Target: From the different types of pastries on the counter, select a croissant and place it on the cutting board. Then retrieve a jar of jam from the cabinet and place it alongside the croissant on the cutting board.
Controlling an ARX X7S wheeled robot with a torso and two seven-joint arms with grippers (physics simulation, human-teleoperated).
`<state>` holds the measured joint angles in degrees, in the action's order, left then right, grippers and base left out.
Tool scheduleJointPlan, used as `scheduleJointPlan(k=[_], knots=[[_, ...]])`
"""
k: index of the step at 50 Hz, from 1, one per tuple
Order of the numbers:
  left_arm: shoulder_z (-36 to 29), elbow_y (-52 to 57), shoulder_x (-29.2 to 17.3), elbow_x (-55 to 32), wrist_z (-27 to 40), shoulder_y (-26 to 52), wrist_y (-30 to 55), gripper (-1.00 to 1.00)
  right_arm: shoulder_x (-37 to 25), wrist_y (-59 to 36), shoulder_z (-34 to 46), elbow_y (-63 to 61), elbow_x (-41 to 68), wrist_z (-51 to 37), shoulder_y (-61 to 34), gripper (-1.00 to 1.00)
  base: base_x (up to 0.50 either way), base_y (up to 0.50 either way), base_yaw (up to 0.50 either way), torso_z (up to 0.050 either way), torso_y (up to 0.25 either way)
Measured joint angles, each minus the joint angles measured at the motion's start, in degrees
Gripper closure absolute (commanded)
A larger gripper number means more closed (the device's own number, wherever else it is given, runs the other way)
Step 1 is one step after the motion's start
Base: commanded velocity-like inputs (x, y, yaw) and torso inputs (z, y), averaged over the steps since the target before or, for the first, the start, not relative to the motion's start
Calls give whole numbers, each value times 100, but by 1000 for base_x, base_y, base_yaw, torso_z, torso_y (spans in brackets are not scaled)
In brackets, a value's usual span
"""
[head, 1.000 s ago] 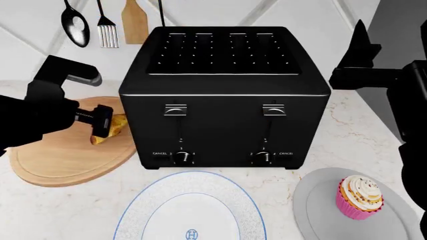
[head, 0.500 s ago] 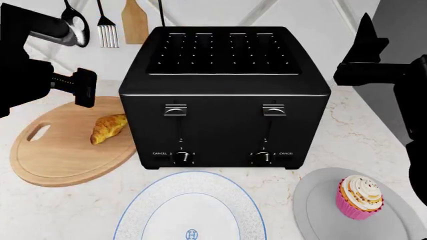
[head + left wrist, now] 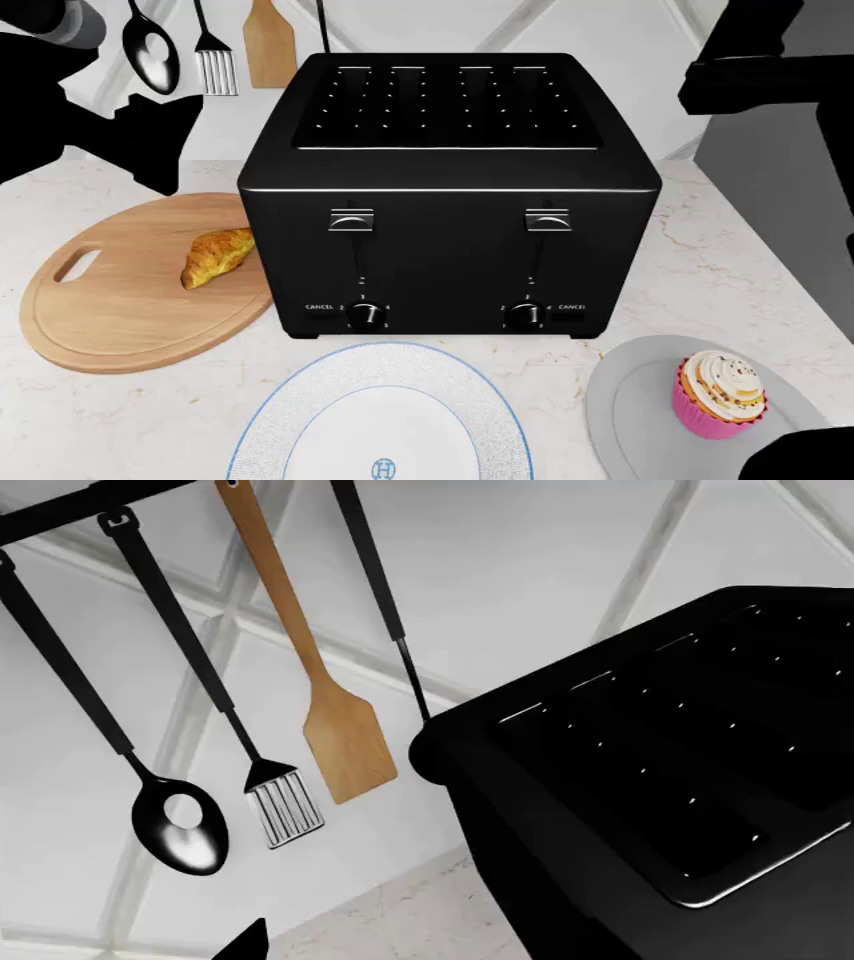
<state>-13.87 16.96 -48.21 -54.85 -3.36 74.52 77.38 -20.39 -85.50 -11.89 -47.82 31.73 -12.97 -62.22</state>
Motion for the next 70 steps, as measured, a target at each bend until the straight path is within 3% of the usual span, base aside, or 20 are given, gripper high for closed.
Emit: scheduleJointPlan(k=[36, 53, 70], knots=[[22, 151, -128, -187, 84, -64, -10, -100, -169, -167, 727, 1066, 521, -244, -2503, -100, 0, 0, 0, 0, 0], [101, 108, -202, -297, 142, -111, 8, -100, -47, 914, 1680, 2654, 222, 115, -3755, -100, 0, 0, 0, 0, 0], [86, 45, -250, -320, 157, -160, -52, -100, 452, 2428, 2232, 5575, -228, 889, -4962, -100, 0, 0, 0, 0, 0]])
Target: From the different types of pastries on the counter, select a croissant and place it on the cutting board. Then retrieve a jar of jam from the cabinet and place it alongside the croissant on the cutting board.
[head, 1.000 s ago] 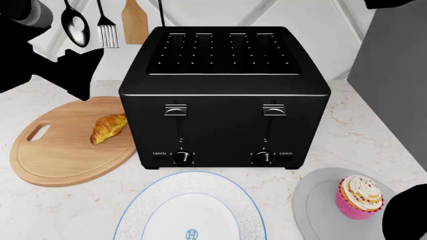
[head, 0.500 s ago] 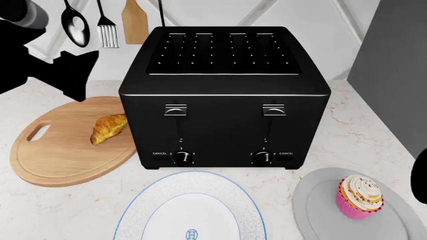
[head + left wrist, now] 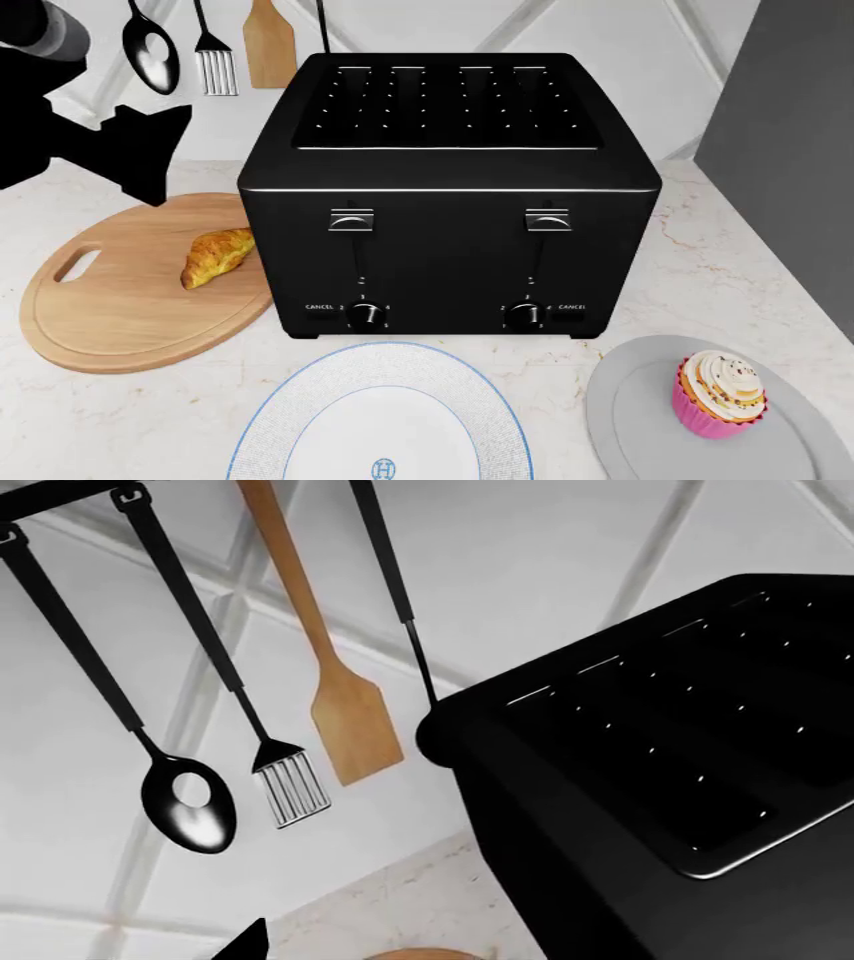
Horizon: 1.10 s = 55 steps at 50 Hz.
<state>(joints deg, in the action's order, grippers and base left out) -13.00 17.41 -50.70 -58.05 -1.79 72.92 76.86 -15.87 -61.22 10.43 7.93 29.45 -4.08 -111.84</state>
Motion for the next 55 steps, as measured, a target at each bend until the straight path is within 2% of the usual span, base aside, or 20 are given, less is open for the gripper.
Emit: scheduleJointPlan(k=[11, 26, 55], knots=[[-35, -42, -19, 5, 8, -13, -41, -100, 290, 548, 373, 1587, -217, 581, -836, -100, 0, 0, 0, 0, 0], [-103, -118, -51, 33, 9, -33, -93, -100, 593, 609, 877, 3089, -463, 1060, -1626, -100, 0, 0, 0, 0, 0], [-143, -172, -127, -21, 11, -42, -141, -100, 800, 483, 992, 4111, -579, 960, -1710, -100, 0, 0, 0, 0, 0]])
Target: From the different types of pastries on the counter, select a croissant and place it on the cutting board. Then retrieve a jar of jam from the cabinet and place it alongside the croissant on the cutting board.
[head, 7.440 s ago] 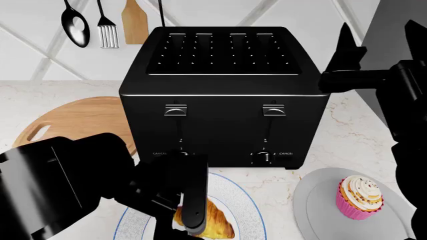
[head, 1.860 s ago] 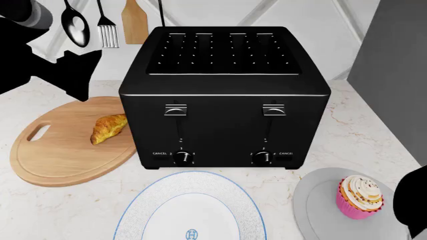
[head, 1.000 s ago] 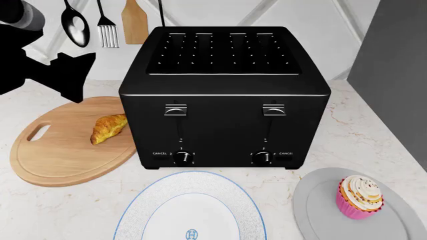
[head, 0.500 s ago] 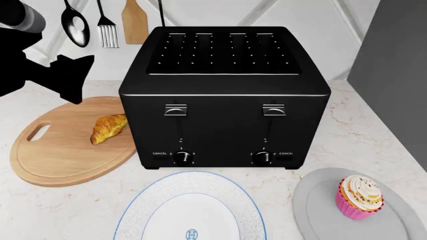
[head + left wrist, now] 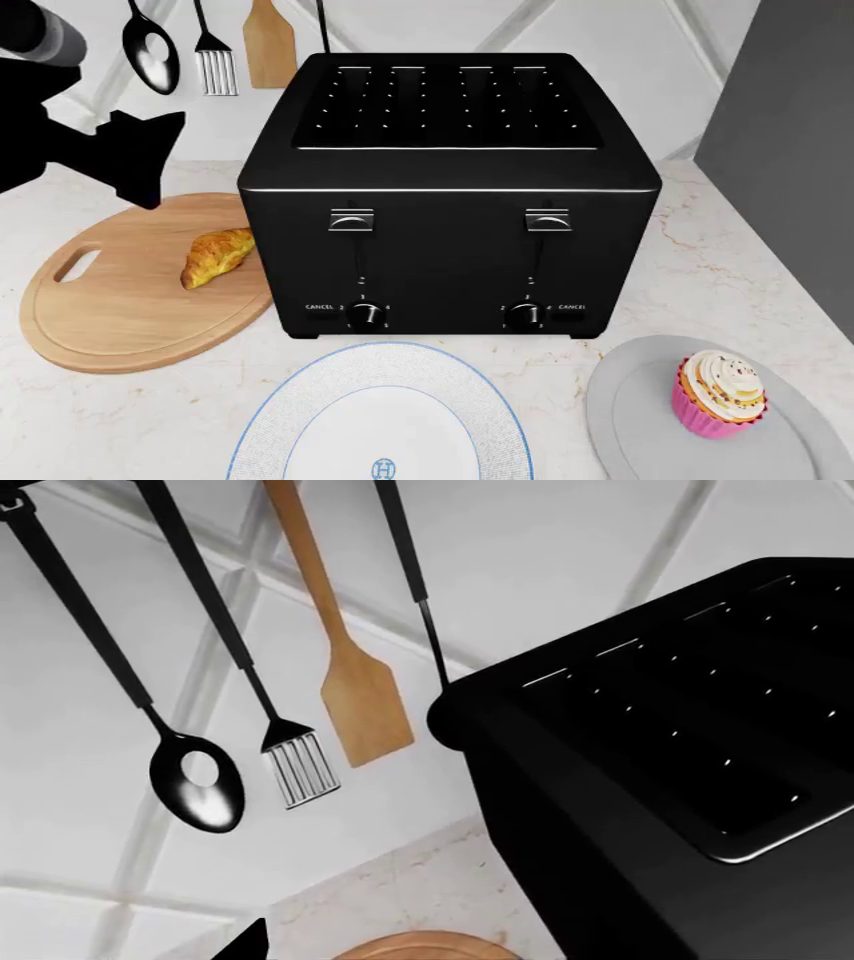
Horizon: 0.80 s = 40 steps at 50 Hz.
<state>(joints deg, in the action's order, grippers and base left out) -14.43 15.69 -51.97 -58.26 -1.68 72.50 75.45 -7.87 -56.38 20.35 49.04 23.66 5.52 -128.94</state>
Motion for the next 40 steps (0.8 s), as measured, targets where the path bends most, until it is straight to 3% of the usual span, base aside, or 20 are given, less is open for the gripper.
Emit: scheduleJointPlan(k=[15, 24, 25, 40], knots=[[-5, -6, -47, -23, 21, -30, -39, -100, 52, -82, -30, 123, 93, 41, 153, -100, 0, 0, 0, 0, 0], [-23, -22, -69, -24, 29, -30, -58, -100, 202, 309, -3, 895, -22, 280, -69, -100, 0, 0, 0, 0, 0], [-24, -24, -73, -25, 30, -31, -60, -100, 216, 343, 4, 969, -35, 309, -93, 100, 0, 0, 0, 0, 0], [-28, -42, -103, -41, 53, -74, -111, -100, 209, 361, -24, 913, -161, 371, -60, 100, 1, 0, 0, 0, -4]])
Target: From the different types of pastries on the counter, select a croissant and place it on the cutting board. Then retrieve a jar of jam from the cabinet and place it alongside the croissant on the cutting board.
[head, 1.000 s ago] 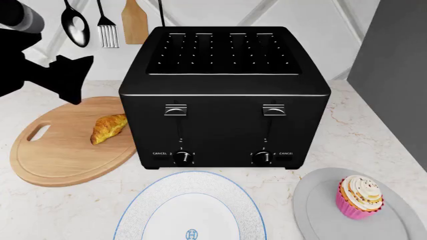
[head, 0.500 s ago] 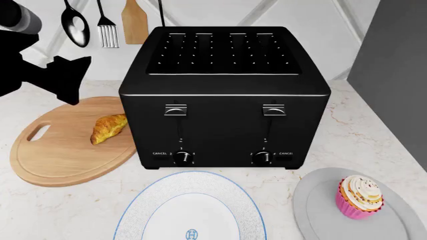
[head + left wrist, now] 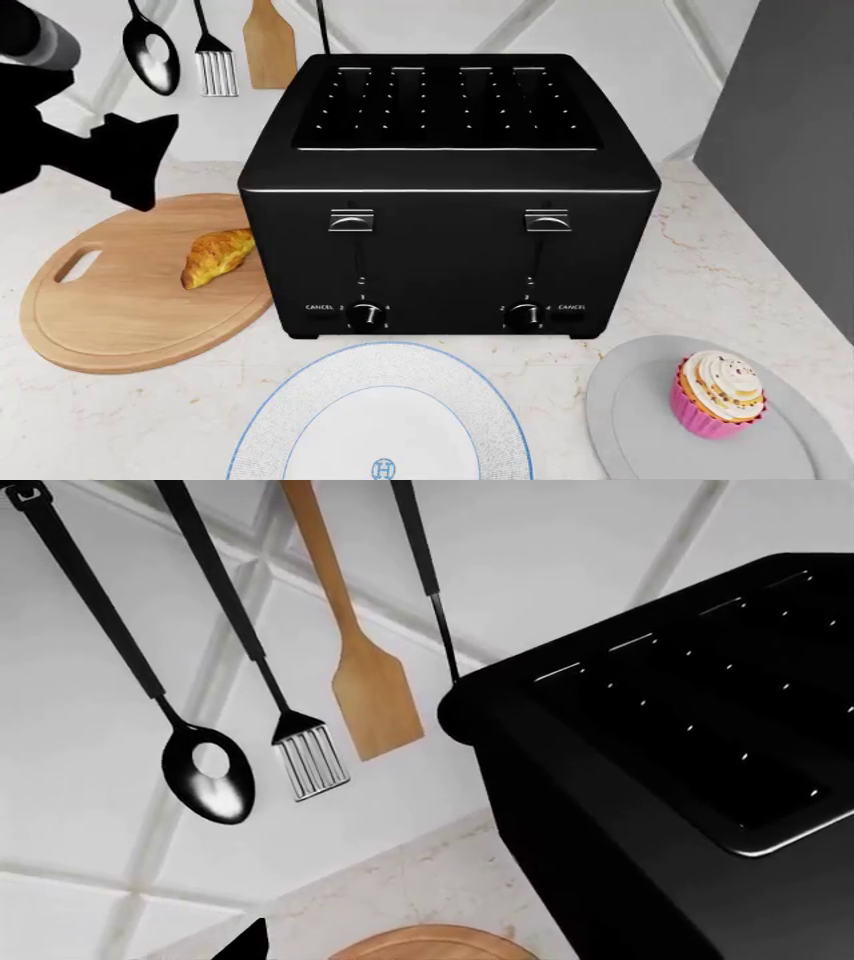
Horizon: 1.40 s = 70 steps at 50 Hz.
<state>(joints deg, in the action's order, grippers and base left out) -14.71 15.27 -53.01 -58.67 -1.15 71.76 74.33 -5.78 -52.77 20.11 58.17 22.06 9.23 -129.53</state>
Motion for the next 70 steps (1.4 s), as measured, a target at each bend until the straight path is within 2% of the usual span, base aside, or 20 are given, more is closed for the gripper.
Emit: scheduleJointPlan(k=[19, 35, 55, 70], knots=[[-44, 78, 41, -61, -3, -56, -81, -100, -434, 197, 170, -1243, 134, -282, 390, 100, 0, 0, 0, 0, 0], [-24, 185, 27, -158, -1, -56, -116, -100, -725, 270, 167, -2181, 191, -396, 592, 100, -481, 146, 0, 0, 0], [-14, 354, 19, -312, 13, -128, -145, -100, -965, -56, 144, -3327, 517, -303, 1065, 100, -381, 452, 0, 0, 0], [-35, 415, 44, -379, 39, -178, -175, -100, -1043, -396, -108, -4074, 933, -417, 1772, 100, -106, 500, 0, 0, 0]])
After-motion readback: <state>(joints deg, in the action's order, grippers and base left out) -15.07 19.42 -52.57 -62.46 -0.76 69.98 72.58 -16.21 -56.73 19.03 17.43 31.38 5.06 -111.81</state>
